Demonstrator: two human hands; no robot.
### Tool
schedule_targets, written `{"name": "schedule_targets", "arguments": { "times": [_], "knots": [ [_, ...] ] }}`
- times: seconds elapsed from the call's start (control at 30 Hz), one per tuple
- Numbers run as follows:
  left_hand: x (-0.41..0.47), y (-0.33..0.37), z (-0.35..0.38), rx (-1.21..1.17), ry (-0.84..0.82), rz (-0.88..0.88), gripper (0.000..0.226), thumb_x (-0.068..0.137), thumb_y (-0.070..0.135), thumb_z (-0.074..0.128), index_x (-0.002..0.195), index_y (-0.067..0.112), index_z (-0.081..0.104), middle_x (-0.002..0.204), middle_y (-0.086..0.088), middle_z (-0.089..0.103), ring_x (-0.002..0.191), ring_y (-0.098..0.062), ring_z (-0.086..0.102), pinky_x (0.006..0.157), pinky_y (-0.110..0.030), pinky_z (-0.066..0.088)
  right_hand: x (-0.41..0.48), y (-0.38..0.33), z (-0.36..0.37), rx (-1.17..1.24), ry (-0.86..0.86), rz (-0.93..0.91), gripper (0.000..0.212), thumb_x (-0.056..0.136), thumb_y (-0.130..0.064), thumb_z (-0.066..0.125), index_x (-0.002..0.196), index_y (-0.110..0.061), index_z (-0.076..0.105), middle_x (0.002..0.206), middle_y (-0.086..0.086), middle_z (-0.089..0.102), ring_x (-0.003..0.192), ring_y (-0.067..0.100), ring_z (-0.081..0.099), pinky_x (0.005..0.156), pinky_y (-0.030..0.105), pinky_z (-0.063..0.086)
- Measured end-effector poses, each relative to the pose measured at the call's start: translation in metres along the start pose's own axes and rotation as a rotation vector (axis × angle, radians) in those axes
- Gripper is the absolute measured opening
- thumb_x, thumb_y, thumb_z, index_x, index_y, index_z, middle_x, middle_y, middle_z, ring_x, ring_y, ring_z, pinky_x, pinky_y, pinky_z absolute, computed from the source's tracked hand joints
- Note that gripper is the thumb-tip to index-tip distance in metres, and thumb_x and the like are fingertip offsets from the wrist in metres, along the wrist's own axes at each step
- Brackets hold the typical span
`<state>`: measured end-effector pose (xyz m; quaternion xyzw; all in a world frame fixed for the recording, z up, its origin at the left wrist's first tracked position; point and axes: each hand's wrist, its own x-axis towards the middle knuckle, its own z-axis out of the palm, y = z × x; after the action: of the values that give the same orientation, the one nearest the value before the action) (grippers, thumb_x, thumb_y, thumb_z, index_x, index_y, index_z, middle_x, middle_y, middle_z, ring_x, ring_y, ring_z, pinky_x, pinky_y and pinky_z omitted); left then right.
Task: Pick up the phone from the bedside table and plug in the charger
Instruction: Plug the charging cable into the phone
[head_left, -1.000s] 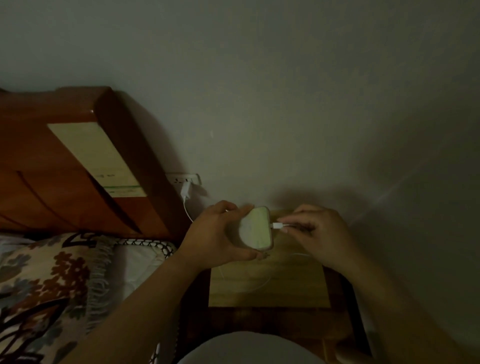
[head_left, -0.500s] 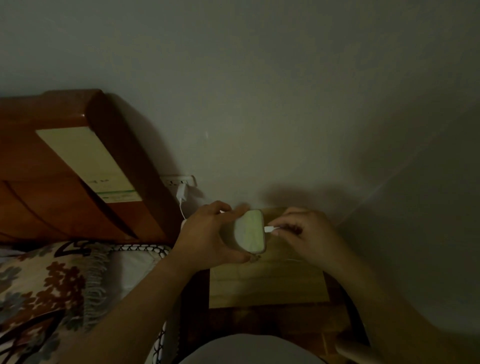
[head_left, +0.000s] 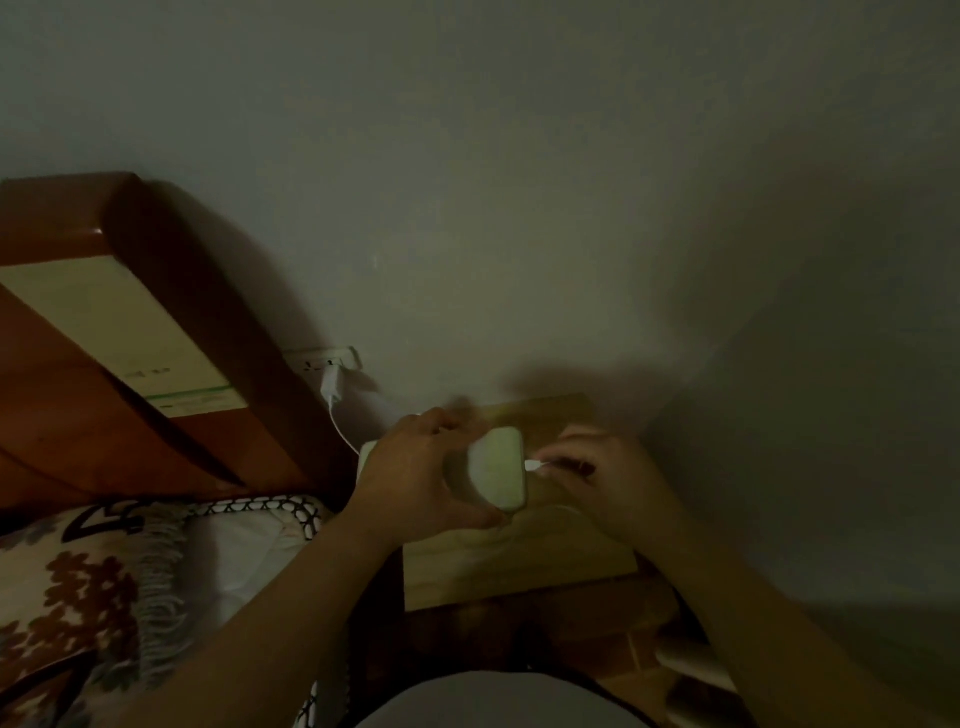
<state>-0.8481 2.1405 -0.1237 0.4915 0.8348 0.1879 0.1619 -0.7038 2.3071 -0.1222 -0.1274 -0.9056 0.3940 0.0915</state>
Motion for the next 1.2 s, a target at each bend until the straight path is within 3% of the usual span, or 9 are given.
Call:
{"name": "schedule_targets", "arguments": {
  "times": [0.13,0.3,0.47,0.6,0.73,0.9,1.07,1.13,1.2],
  "knots": [
    [0.007,0.008,0.008,-0.013,-0.014,0.032,0.092,0.050,0.072,0.069,0.132,0.041,0.041,0.127,0.007,0.048,0.110,-0.013,0.045,0.081,-0.024,0.035,-0.018,0.013,0.000,0.029,0.083,0.092,0.016,0.084,-0.024,0.064,0.098,-0.019,0.070,0.083,-0.001,0.063,0.075,0.006,0.055,0.062,0.018,0.044],
    [0.018,0.018,0.024,0.034,-0.078,0.100,0.089,0.053,0.066,0.071,0.132,0.036,0.042,0.126,0.003,0.050,0.108,-0.014,0.047,0.080,-0.025,0.038,-0.045,0.030,0.005,0.046,0.181,0.227,0.019,0.082,-0.026,0.066,0.101,-0.023,0.068,0.079,-0.019,0.055,0.075,-0.008,0.052,0.064,0.005,0.036],
    [0.029,0.024,0.051,0.046,-0.136,0.147,0.088,0.051,0.066,0.072,0.129,0.031,0.048,0.120,-0.002,0.053,0.104,-0.022,0.052,0.081,-0.032,0.041,-0.067,0.047,0.011,0.135,0.237,0.350,0.014,0.082,-0.025,0.065,0.096,-0.023,0.069,0.079,-0.019,0.058,0.078,-0.002,0.055,0.065,0.009,0.039],
    [0.044,0.029,0.081,0.088,-0.198,0.173,0.089,0.052,0.070,0.068,0.131,0.033,0.045,0.122,-0.001,0.053,0.105,-0.021,0.050,0.081,-0.032,0.039,-0.082,0.068,0.012,0.192,0.230,0.419,0.019,0.084,-0.023,0.063,0.091,-0.040,0.065,0.080,-0.020,0.058,0.078,0.001,0.056,0.066,0.018,0.048],
    [0.061,0.033,0.110,0.110,-0.233,0.197,0.090,0.053,0.072,0.064,0.131,0.032,0.044,0.120,-0.002,0.053,0.101,-0.023,0.051,0.080,-0.033,0.038,-0.091,0.098,0.015,0.190,0.256,0.483,0.015,0.083,-0.018,0.064,0.096,-0.025,0.068,0.087,-0.017,0.058,0.080,0.003,0.058,0.068,0.016,0.048],
    [0.081,0.038,0.147,0.137,-0.241,0.183,0.091,0.052,0.073,0.062,0.131,0.030,0.046,0.119,-0.005,0.055,0.098,-0.024,0.053,0.078,-0.033,0.038,-0.092,0.139,0.020,0.256,0.257,0.527,0.013,0.083,-0.017,0.064,0.093,-0.025,0.068,0.087,-0.016,0.059,0.080,0.005,0.058,0.068,0.021,0.051],
    [0.108,0.036,0.203,0.138,-0.224,0.164,0.089,0.052,0.069,0.066,0.129,0.027,0.047,0.117,-0.008,0.056,0.096,-0.027,0.056,0.077,-0.037,0.044,-0.091,0.203,0.037,0.217,0.253,0.549,0.010,0.083,-0.023,0.064,0.091,-0.028,0.067,0.087,-0.014,0.058,0.080,0.003,0.056,0.068,0.010,0.043],
    [0.119,0.033,0.225,0.150,-0.248,0.160,0.090,0.054,0.070,0.065,0.130,0.027,0.046,0.120,-0.009,0.055,0.099,-0.027,0.055,0.081,-0.041,0.046,-0.092,0.228,0.046,0.226,0.260,0.555,0.009,0.082,-0.027,0.065,0.088,-0.034,0.066,0.087,-0.012,0.059,0.080,0.002,0.057,0.068,0.013,0.045],
    [0.131,0.029,0.250,0.158,-0.273,0.156,0.091,0.054,0.070,0.065,0.131,0.027,0.045,0.121,-0.009,0.055,0.101,-0.027,0.055,0.084,-0.043,0.046,-0.093,0.257,0.056,0.227,0.248,0.577,0.008,0.082,-0.028,0.067,0.090,-0.028,0.068,0.088,-0.008,0.061,0.080,0.002,0.058,0.070,0.021,0.050]
  ]
}}
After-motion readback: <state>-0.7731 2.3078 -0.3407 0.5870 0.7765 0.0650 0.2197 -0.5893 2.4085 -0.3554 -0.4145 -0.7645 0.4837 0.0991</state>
